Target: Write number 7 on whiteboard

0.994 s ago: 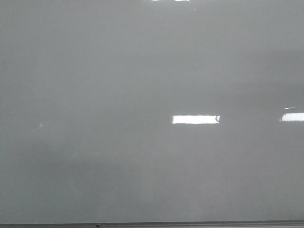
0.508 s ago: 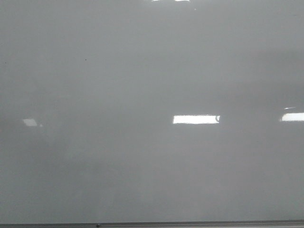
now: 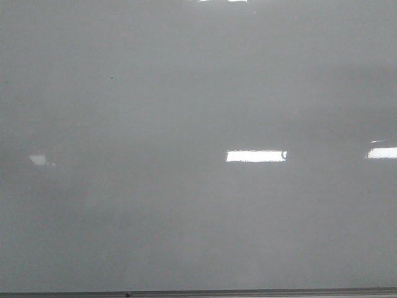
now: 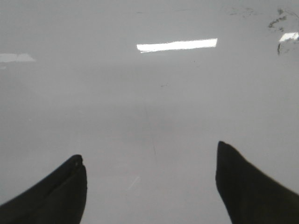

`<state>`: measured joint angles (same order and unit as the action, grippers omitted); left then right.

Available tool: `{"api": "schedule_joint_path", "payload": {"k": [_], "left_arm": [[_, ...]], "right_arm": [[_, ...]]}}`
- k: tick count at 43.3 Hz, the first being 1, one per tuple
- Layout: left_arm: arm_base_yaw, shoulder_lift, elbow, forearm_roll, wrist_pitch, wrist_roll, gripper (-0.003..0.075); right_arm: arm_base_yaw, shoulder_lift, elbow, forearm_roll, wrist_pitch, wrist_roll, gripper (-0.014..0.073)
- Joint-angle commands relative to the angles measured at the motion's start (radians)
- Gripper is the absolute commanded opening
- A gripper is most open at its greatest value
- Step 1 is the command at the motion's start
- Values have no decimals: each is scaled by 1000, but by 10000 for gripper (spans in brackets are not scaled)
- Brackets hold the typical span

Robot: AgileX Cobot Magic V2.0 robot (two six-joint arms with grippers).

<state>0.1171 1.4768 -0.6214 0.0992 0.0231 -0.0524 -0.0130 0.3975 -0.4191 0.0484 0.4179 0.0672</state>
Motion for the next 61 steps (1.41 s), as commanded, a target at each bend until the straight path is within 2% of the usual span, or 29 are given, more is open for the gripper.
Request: {"api": "schedule_joint_path", "payload": {"k": [1, 6, 12, 15, 19, 22, 30, 37, 42, 50, 61], "left_arm": [[3, -36, -29, -3, -17, -3, 32], [1, -80, -60, -19, 137, -3, 7], [-48, -139, -163, -49, 457, 7, 8], [-113, -157, -223, -76, 600, 102, 8], [-216, -176, -276, -134, 695, 237, 8], [-315, -197, -298, -169, 704, 313, 8], [-587, -269, -308, -182, 709, 492, 8], [-819, -343, -308, -182, 731, 587, 8], [-949, -384, -308, -173, 724, 609, 8], [-1043, -404, -308, -174, 712, 609, 8], [-1058, -404, -308, -176, 705, 609, 8]], "right_arm": [[-1, 14, -37, -5, -81, -3, 590], [-1, 14, -37, -5, -81, -3, 590], [0, 14, -37, 18, -81, -3, 590], [2, 19, -37, 48, -69, -3, 590], [14, 33, -38, 68, -56, -4, 590], [36, 54, -50, 73, -34, -12, 590], [135, 134, -122, 112, 68, -135, 590], [264, 228, -209, 227, 190, -292, 590], [380, 308, -287, 347, 297, -478, 590], [545, 426, -382, 523, 365, -754, 590], [676, 646, -528, 656, 365, -935, 590]]}}
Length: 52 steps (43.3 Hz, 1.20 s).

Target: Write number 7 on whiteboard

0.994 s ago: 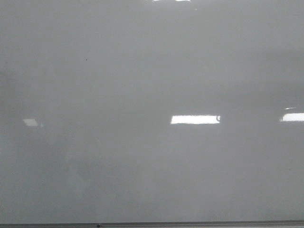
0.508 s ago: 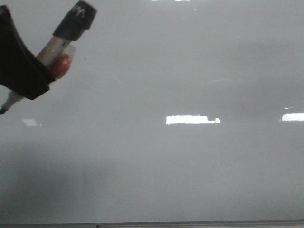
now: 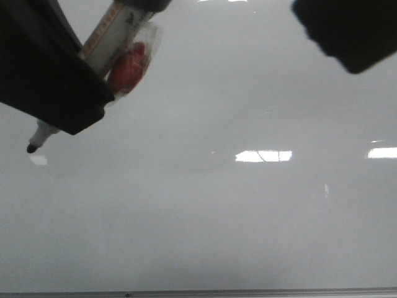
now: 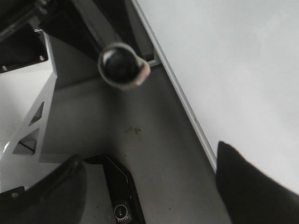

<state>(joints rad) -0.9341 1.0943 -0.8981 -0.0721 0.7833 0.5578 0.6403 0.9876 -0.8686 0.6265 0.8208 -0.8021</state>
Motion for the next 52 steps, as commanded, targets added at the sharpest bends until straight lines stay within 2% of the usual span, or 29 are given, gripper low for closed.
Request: {"api": "schedule_joint_path", "payload": {"k": [1, 8, 18, 20, 28, 33, 35, 38, 44, 45, 48, 52], "left_arm": [[-7, -22, -32, -4, -55, -1, 8], [-7, -22, -32, -4, -63, -1, 8], [-7, -22, -32, -4, -84, -1, 8], [-7, -22, -32, -4, -84, -1, 8], [-7, -22, -32, -4, -84, -1, 10], [-7, -22, -32, -4, -86, -1, 17], [-7, -22, -32, -4, -90, -1, 44], [-7, -26, -32, -4, -99, -3, 144], [-7, -48, -32, -3, -108, -26, 454], [-7, -59, -32, -3, -108, -26, 484], [-7, -89, -22, -3, -109, -26, 499], [-7, -158, 9, -3, -128, -28, 403]], "right_arm": [[29, 73, -88, 89, -35, -76, 590], [74, 180, -185, 161, 0, -155, 590], [100, 248, -247, 168, 16, -163, 576], [100, 248, -247, 168, 16, -163, 536], [100, 248, -247, 168, 32, -163, 205], [100, 248, -247, 167, 33, -163, 41], [100, 248, -247, 164, 33, -163, -19], [99, 248, -247, 150, 32, -163, -74], [77, 248, -246, 130, 20, -163, -68], [67, 248, -246, 125, 18, -163, -68], [27, 248, -242, 120, 6, -163, -68], [-45, 248, -238, 120, -16, -161, -68]]}}
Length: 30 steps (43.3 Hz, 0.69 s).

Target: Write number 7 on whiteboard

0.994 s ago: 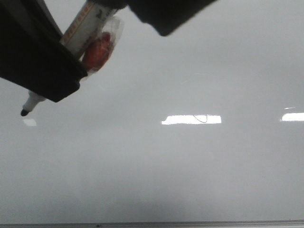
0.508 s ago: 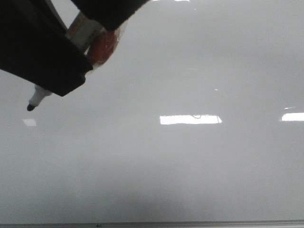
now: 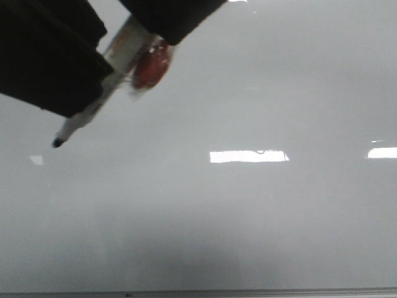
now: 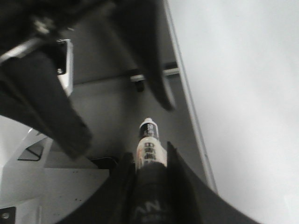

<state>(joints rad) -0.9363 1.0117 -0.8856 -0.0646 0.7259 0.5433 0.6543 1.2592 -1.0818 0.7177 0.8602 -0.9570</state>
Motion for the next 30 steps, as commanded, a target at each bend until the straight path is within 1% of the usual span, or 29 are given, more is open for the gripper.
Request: {"api": "schedule_joint_path", "payload": {"k": [1, 5, 8, 13, 17, 21, 25, 30], "left_arm": [[-5, -95, 5, -12, -74, -13, 372], [-5, -190, 58, -20, -78, -13, 216], [-5, -276, 102, -41, -76, -13, 118], [-5, -423, 179, -88, -74, -38, -21], [-5, -530, 238, -93, -70, -97, -20], [-5, -607, 278, -93, -72, -128, -20], [-5, -640, 288, -93, -69, -132, -20], [-5, -644, 288, -93, -70, -132, -20]], "right_arm": [[-76, -24, -22, 31, -66, -6, -68], [-141, -24, -11, 45, -136, -6, -68], [-179, -24, 2, 80, -196, -6, -68], [-206, -24, 17, 138, -287, -6, -69], [-206, -23, 17, 164, -338, -6, -69], [-206, -3, 17, 202, -384, -6, -69], [-204, 56, -5, 260, -422, -8, -69], [-195, 180, -99, 329, -409, -8, -69]]}}
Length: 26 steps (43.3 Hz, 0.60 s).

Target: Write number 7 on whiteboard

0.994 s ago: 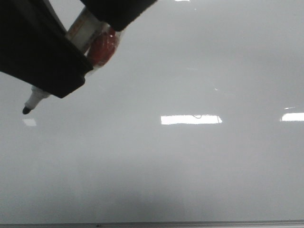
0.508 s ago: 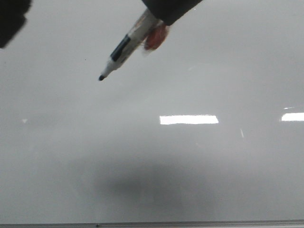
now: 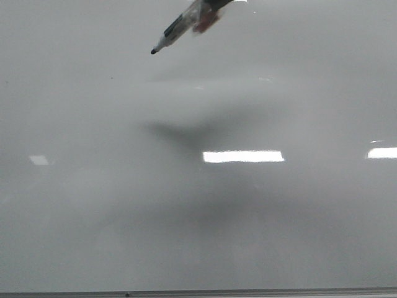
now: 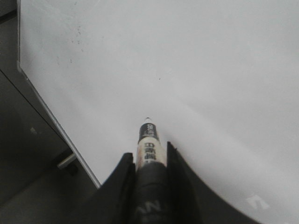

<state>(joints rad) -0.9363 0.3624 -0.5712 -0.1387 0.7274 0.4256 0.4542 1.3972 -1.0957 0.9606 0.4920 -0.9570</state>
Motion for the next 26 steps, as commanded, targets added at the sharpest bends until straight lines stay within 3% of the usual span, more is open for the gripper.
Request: {"api": "schedule_joint_path", "payload": {"k": [1, 12, 26], "left_arm": [[-5, 5, -26, -19, -71, -14, -20], [-5, 5, -24, -19, -71, -14, -20], [-5, 5, -24, -19, -71, -14, -20]], "right_arm": [[8, 71, -111, 96, -36, -8, -69], [34, 297, -293, 135, -18, -8, -69], [-34, 273, -253, 115, -52, -8, -69]]}}
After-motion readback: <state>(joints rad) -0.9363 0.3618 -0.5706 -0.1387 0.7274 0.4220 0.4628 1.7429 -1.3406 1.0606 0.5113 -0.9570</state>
